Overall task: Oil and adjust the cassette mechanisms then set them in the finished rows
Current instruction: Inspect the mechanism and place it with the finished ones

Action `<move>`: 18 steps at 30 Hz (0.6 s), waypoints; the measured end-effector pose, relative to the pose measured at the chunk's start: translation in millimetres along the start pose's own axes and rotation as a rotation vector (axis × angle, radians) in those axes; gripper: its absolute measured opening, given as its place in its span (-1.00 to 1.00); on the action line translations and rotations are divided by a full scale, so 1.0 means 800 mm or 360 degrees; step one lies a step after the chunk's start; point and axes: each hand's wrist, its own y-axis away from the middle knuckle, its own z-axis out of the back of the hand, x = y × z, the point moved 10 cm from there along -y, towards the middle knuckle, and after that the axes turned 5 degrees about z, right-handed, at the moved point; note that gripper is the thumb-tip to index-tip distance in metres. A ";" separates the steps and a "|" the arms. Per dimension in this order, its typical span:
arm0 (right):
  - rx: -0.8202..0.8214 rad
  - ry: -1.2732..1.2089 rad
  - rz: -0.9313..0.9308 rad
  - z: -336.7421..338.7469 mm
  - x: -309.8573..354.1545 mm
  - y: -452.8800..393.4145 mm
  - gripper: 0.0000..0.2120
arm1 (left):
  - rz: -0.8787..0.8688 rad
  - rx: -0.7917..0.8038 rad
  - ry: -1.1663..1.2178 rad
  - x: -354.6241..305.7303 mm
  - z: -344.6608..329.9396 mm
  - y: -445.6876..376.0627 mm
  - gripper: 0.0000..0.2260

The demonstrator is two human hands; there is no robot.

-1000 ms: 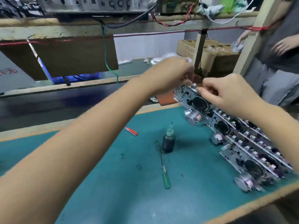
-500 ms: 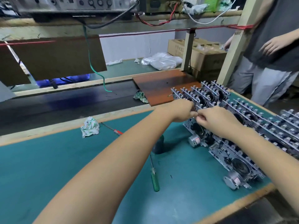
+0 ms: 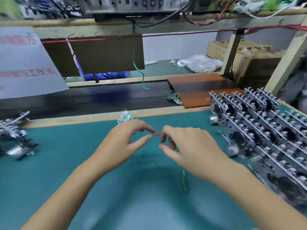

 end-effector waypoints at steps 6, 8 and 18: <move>0.0142 -0.0344 0.0577 -0.090 0.162 -0.081 -0.78 | 0.0707 -0.0262 -0.0126 0.161 0.085 0.138 -0.83; 0.0206 -0.0400 0.0739 -0.118 0.220 -0.107 -0.77 | 0.0838 -0.0333 -0.0303 0.189 0.120 0.181 -0.80; 0.0319 -0.0712 0.0930 -0.202 0.431 -0.214 -0.62 | 0.1596 -0.1002 -0.1229 0.238 0.284 0.343 -0.51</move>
